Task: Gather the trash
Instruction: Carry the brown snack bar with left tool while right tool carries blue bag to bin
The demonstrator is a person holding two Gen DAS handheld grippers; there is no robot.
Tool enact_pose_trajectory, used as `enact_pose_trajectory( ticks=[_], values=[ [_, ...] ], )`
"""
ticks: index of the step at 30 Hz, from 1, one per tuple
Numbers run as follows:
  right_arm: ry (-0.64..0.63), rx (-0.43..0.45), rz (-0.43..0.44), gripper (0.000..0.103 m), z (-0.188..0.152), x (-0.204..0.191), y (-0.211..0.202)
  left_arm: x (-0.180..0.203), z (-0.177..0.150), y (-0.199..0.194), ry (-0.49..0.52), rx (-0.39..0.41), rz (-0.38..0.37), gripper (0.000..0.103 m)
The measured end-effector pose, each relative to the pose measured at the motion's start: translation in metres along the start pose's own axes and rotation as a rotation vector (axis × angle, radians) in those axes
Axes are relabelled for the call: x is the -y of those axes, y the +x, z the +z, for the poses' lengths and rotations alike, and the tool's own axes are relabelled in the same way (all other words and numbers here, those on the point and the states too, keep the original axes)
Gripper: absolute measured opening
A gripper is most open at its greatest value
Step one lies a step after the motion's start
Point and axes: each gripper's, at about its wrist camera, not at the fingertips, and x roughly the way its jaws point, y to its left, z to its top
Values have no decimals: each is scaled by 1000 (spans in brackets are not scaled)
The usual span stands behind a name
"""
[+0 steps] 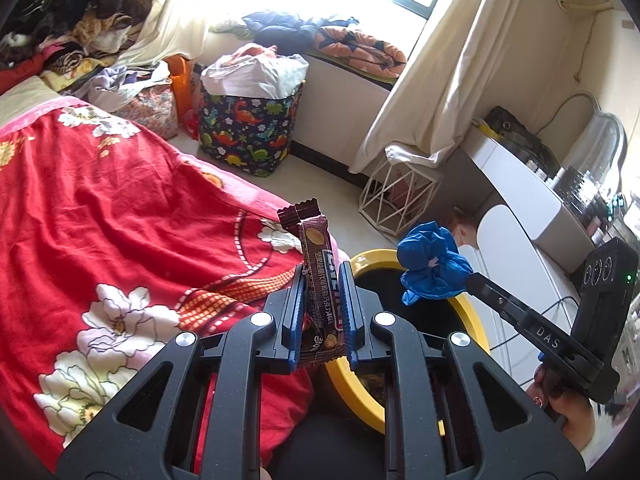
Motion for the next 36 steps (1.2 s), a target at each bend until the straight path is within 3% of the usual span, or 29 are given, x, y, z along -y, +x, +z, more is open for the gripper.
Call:
enact_pose_trajectory(
  ticks=[36],
  values=[
    [123, 7, -129, 3, -11, 65, -26, 87, -38, 38, 206, -129, -130, 11]
  ],
)
